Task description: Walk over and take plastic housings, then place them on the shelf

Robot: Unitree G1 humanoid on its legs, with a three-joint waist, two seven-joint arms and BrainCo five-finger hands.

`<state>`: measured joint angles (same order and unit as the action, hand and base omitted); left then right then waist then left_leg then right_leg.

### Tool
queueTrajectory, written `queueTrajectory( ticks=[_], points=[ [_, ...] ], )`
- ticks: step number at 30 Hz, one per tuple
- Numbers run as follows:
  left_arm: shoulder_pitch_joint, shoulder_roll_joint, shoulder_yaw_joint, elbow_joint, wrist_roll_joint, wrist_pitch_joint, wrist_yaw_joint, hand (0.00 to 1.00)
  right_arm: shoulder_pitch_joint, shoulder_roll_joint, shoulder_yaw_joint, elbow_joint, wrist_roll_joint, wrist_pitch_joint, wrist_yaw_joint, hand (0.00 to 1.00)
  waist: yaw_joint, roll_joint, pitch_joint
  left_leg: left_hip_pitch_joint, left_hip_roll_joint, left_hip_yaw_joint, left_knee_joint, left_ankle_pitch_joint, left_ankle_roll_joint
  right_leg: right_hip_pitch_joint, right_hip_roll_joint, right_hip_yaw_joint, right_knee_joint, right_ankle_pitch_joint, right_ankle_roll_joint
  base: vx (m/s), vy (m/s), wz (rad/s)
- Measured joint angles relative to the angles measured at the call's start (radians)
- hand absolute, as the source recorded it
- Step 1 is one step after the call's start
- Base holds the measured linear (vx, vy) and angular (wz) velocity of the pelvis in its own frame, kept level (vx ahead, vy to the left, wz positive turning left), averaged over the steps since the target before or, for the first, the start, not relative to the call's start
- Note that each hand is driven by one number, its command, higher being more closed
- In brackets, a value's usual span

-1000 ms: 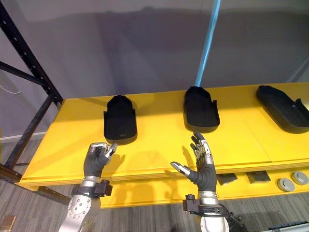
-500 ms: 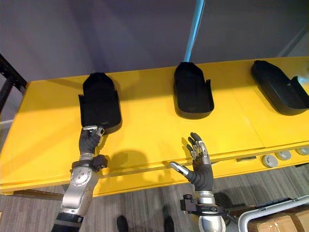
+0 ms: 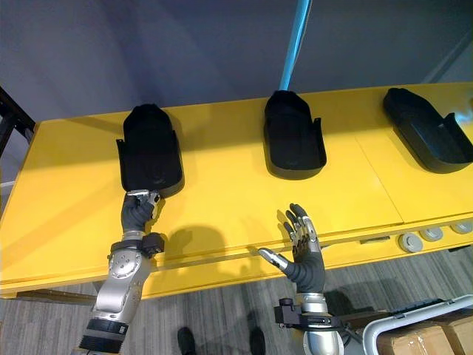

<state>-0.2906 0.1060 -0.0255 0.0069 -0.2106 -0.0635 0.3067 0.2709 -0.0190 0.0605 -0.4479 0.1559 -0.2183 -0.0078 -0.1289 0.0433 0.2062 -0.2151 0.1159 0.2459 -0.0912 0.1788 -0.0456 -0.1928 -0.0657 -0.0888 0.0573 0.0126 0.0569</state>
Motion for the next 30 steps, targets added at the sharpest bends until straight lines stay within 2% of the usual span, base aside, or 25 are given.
queueTrajectory(
  ticks=[2, 4, 6, 7, 8, 9, 10, 11, 12, 13, 14, 16, 17, 19, 20, 21, 22, 23, 24, 25, 26, 27, 28, 29, 30],
  points=[
    [0.074, -0.032, -0.006, -0.132, 0.002, -0.004, 0.003, 0.00, -0.006, 0.000, -0.003, 0.000, -0.002, 0.000, -0.001, 0.00, 0.002, -0.001, 0.001, 0.013, 0.000, 0.001, 0.002, -0.002, -0.002, 0.013, 0.000, 0.001, -0.002, 0.000, 0.000, 0.01, 0.005, -0.02],
    [0.155, -0.056, -0.022, -0.269, 0.019, -0.034, 0.003, 0.00, -0.021, 0.000, -0.011, 0.004, -0.010, 0.000, -0.003, 0.00, 0.008, -0.001, 0.001, 0.042, 0.001, 0.007, 0.004, -0.007, -0.009, 0.041, 0.001, 0.008, -0.007, 0.000, 0.000, 0.01, 0.007, -0.14],
    [0.267, -0.074, -0.040, -0.446, 0.063, -0.092, 0.008, 0.00, -0.060, -0.004, -0.034, 0.014, -0.030, -0.006, -0.016, 0.00, 0.023, -0.002, 0.001, 0.094, 0.007, 0.029, 0.004, -0.025, -0.019, 0.079, 0.006, 0.038, -0.012, -0.002, -0.001, -0.02, 0.000, -0.35],
    [0.283, -0.079, -0.042, -0.475, 0.076, -0.110, 0.010, 0.00, -0.069, -0.006, -0.045, 0.020, -0.036, -0.013, -0.022, 0.00, 0.028, -0.002, 0.001, 0.105, 0.009, 0.031, 0.007, -0.030, -0.020, 0.087, 0.009, 0.046, -0.012, -0.002, -0.001, -0.05, -0.003, -0.27],
    [0.304, -0.089, -0.040, -0.520, 0.087, -0.142, 0.016, 0.00, -0.089, -0.011, -0.063, 0.036, -0.049, -0.025, -0.031, 0.00, 0.034, -0.005, -0.001, 0.106, 0.011, 0.016, 0.044, -0.053, -0.036, 0.093, 0.008, 0.053, -0.012, -0.002, -0.002, -0.06, -0.002, -0.24],
    [0.317, -0.091, -0.037, -0.544, 0.105, -0.166, 0.024, 0.00, -0.107, -0.018, -0.071, 0.045, -0.055, -0.026, -0.040, 0.00, 0.045, -0.011, 0.001, 0.096, 0.012, -0.028, 0.104, -0.085, -0.048, 0.095, 0.004, 0.069, -0.011, -0.002, -0.002, -0.07, -0.021, -0.80],
    [0.360, -0.093, -0.027, -0.587, 0.133, -0.195, 0.044, 0.00, -0.160, -0.044, -0.078, 0.068, -0.076, -0.030, -0.051, 0.00, 0.076, -0.011, -0.001, 0.069, 0.021, -0.207, 0.248, -0.182, -0.066, 0.097, 0.016, 0.133, -0.011, -0.006, 0.000, -0.05, -0.020, -0.90],
    [0.369, -0.095, -0.023, -0.594, 0.139, -0.200, 0.047, 0.00, -0.170, -0.051, -0.078, 0.073, -0.080, -0.031, -0.052, 0.00, 0.081, -0.009, -0.002, 0.063, 0.023, -0.244, 0.275, -0.201, -0.076, 0.099, 0.021, 0.145, -0.011, -0.005, 0.004, -0.02, 0.013, -1.33],
    [0.393, -0.099, -0.018, -0.612, 0.174, -0.214, 0.061, 0.00, -0.199, -0.076, -0.080, 0.082, -0.093, -0.036, -0.056, 0.00, 0.095, 0.002, -0.009, 0.057, 0.027, -0.369, 0.354, -0.265, -0.101, 0.106, 0.041, 0.196, -0.011, 0.005, 0.012, 0.00, 0.122, -1.32],
    [0.418, -0.101, -0.008, -0.624, 0.210, -0.233, 0.073, 0.00, -0.218, -0.104, -0.082, 0.088, -0.104, -0.038, -0.065, 0.00, 0.097, 0.011, -0.017, 0.058, 0.019, -0.521, 0.437, -0.343, -0.120, 0.099, 0.064, 0.252, 0.013, 0.010, 0.017, 0.00, 0.171, -1.30],
    [0.421, -0.101, -0.004, -0.624, 0.216, -0.235, 0.077, 0.00, -0.219, -0.106, -0.084, 0.088, -0.106, -0.039, -0.067, 0.00, 0.096, 0.011, -0.018, 0.060, 0.015, -0.553, 0.451, -0.359, -0.122, 0.094, 0.070, 0.267, 0.022, 0.010, 0.017, -0.05, 0.242, -1.35],
    [0.434, -0.104, 0.007, -0.621, 0.226, -0.237, 0.099, 0.00, -0.204, -0.104, -0.105, 0.076, -0.108, -0.039, -0.072, 0.00, 0.099, 0.008, -0.028, 0.076, -0.027, -0.718, 0.529, -0.468, -0.121, 0.012, 0.103, 0.381, 0.139, -0.020, 0.051, -0.08, 0.278, -1.33],
    [0.432, -0.106, -0.002, -0.619, 0.225, -0.237, 0.101, 0.00, -0.188, -0.102, -0.111, 0.063, -0.109, -0.039, -0.071, 0.00, 0.096, 0.008, -0.028, 0.080, -0.037, -0.723, 0.539, -0.495, -0.107, -0.007, 0.107, 0.401, 0.171, -0.030, 0.065, -0.11, 0.305, -1.13],
    [0.417, -0.115, -0.062, -0.596, 0.225, -0.236, 0.099, 0.00, -0.031, -0.046, -0.157, -0.033, -0.109, -0.037, -0.056, 0.00, 0.080, -0.039, -0.021, 0.093, -0.107, -0.629, 0.607, -0.538, -0.055, -0.039, 0.080, 0.511, 0.231, -0.046, 0.096, -0.15, 0.400, -1.15],
    [0.409, -0.120, -0.082, -0.590, 0.225, -0.235, 0.099, 0.00, 0.011, -0.030, -0.169, -0.075, -0.109, -0.036, -0.055, 0.00, 0.081, -0.050, -0.022, 0.094, -0.118, -0.598, 0.626, -0.549, -0.041, -0.040, 0.078, 0.545, 0.223, -0.036, 0.110, -0.18, 0.456, -1.49],
    [0.405, -0.130, -0.109, -0.589, 0.226, -0.235, 0.094, 0.00, 0.066, -0.018, -0.180, -0.137, -0.110, -0.036, -0.055, 0.00, 0.086, -0.058, -0.028, 0.091, -0.120, -0.529, 0.650, -0.565, -0.016, -0.043, 0.076, 0.608, 0.190, 0.000, 0.121, -0.16, 0.337, -1.97],
    [0.402, -0.142, -0.128, -0.589, 0.227, -0.235, 0.088, 0.00, 0.096, -0.023, -0.183, -0.185, -0.117, -0.036, -0.058, 0.00, 0.078, -0.070, -0.037, 0.078, -0.114, -0.427, 0.670, -0.576, 0.017, -0.067, 0.083, 0.641, 0.129, 0.098, 0.089, -0.20, 0.343, -2.36],
    [0.397, -0.144, -0.126, -0.588, 0.227, -0.235, 0.085, 0.00, 0.086, -0.026, -0.185, -0.191, -0.129, -0.036, -0.059, 0.00, 0.075, -0.070, -0.037, 0.072, -0.108, -0.373, 0.669, -0.573, 0.037, -0.087, 0.091, 0.620, 0.080, 0.178, 0.041, -0.37, 0.378, -3.03],
    [0.362, -0.149, -0.118, -0.564, 0.227, -0.225, 0.078, 0.00, 0.063, -0.016, -0.207, -0.190, -0.154, -0.036, -0.065, 0.00, 0.080, -0.066, -0.038, 0.050, -0.060, -0.251, 0.633, -0.540, 0.070, -0.098, 0.083, 0.482, -0.054, 0.352, -0.117, -0.47, 0.387, -3.20],
    [0.322, -0.154, -0.115, -0.538, 0.227, -0.218, 0.077, 0.00, 0.061, -0.002, -0.231, -0.186, -0.167, -0.036, -0.082, 0.00, 0.096, -0.087, -0.044, 0.059, -0.039, -0.122, 0.569, -0.494, 0.076, -0.148, 0.060, 0.219, 0.068, 0.281, -0.109, -0.47, 0.345, -3.13],
    [0.320, -0.153, -0.112, -0.535, 0.227, -0.217, 0.077, 0.00, 0.055, -0.004, -0.241, -0.183, -0.175, -0.035, -0.088, 0.00, 0.099, -0.086, -0.045, 0.072, -0.027, -0.066, 0.533, -0.474, 0.079, -0.158, 0.053, 0.136, 0.142, 0.214, -0.093, -0.30, 0.194, -2.86],
    [0.321, -0.151, -0.093, -0.535, 0.227, -0.217, 0.074, 0.00, 0.029, -0.004, -0.257, -0.174, -0.203, -0.037, -0.092, 0.00, 0.093, -0.080, -0.041, 0.103, -0.001, 0.028, 0.482, -0.441, 0.088, -0.149, 0.050, 0.076, 0.274, 0.075, -0.079, -0.19, 0.114, -2.10],
    [0.322, -0.150, -0.078, -0.534, 0.227, -0.216, 0.072, 0.00, 0.013, -0.004, -0.267, -0.158, -0.208, -0.037, -0.095, 0.00, 0.087, -0.075, -0.039, 0.113, 0.012, 0.065, 0.466, -0.429, 0.092, -0.139, 0.048, 0.074, 0.327, 0.016, -0.075, -0.22, 0.060, -2.18],
    [0.321, -0.150, -0.056, -0.531, 0.227, -0.216, 0.059, 0.00, -0.011, -0.004, -0.296, -0.115, -0.225, -0.037, -0.105, 0.00, 0.079, -0.072, -0.038, 0.132, 0.032, 0.125, 0.446, -0.414, 0.085, -0.109, 0.029, 0.069, 0.415, -0.061, -0.057, -0.22, -0.046, -1.55],
    [0.325, -0.150, -0.036, -0.529, 0.224, -0.217, 0.051, 0.00, -0.024, -0.005, -0.316, -0.077, -0.232, -0.037, -0.110, 0.00, 0.077, -0.072, -0.040, 0.141, 0.044, 0.162, 0.438, -0.411, 0.085, -0.065, 0.003, 0.052, 0.452, -0.106, -0.045, -0.21, -0.090, -1.45]
  ],
)
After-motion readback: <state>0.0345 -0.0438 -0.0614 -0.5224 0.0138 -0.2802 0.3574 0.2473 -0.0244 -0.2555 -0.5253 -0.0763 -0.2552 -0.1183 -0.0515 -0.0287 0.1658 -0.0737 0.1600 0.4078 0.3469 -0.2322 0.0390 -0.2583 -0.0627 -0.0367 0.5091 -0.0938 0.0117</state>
